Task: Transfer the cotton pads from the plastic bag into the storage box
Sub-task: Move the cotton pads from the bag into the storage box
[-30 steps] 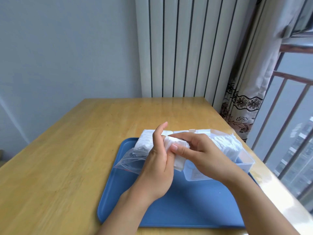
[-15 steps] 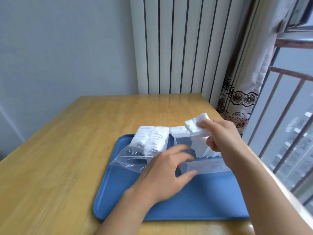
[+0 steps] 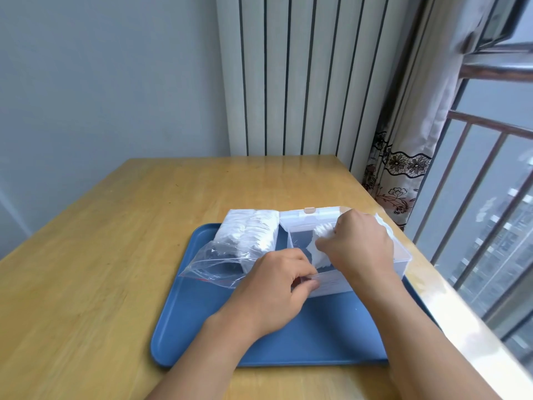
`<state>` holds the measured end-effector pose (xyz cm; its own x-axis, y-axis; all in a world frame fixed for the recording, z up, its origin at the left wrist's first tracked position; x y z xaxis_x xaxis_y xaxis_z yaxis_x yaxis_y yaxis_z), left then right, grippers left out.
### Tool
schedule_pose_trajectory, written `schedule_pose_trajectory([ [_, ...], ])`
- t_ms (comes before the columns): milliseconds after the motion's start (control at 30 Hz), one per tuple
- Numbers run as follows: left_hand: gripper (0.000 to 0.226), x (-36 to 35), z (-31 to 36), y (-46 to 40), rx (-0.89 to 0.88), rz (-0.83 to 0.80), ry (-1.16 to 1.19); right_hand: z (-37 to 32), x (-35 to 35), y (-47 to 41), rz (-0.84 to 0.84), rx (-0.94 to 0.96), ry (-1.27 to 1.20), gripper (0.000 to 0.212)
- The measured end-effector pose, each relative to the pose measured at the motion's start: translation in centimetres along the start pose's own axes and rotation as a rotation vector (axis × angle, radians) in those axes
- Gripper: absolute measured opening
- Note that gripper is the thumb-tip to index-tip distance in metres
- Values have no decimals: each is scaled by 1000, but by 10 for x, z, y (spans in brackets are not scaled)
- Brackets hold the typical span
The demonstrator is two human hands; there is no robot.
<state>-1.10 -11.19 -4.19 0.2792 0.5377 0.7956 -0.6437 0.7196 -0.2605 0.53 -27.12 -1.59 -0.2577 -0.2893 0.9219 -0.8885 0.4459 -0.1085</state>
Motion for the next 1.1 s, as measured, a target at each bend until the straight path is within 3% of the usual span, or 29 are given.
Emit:
schedule_pose_trajectory([
  [133, 16, -1, 1, 0, -3, 1, 14, -1, 0, -2, 15, 19, 20, 28],
  [300, 7, 1, 2, 1, -12, 10, 19, 0, 2, 3, -33, 115, -207, 47],
  [433, 6, 5, 3, 3, -26, 29, 35, -9, 34, 16, 79, 329, -415, 29],
  [567, 8, 5, 1, 2, -29, 52, 76, -34, 12, 29, -326, 495, -436, 30],
  [633, 8, 4, -3, 1, -25, 48, 79, -38, -1, 31, -380, 494, -329, 27],
  [800, 7, 3, -2, 1, -39, 48, 70, -35, -4, 28, -318, 410, -178, 29],
  [933, 5, 7, 6, 4, -81, 50, 35, -29, -22, 27, -463, 322, -49, 35],
  [1100, 41, 64, 14, 24, -128, 359, 53, -25, -24, 22, -405, 283, -120, 42],
])
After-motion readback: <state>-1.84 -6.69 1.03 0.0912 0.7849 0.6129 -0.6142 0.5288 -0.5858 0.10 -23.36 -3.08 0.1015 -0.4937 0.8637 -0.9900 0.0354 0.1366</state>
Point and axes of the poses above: each hand's wrist, its own y-axis away from the middle knuckle, its own x-axis out of the back of the hand, z = x × y, the point moved 6 cm from there along -y, towards the middle knuckle, and after that the axes turned 11 degrees about -z, right-handed, at the moved point
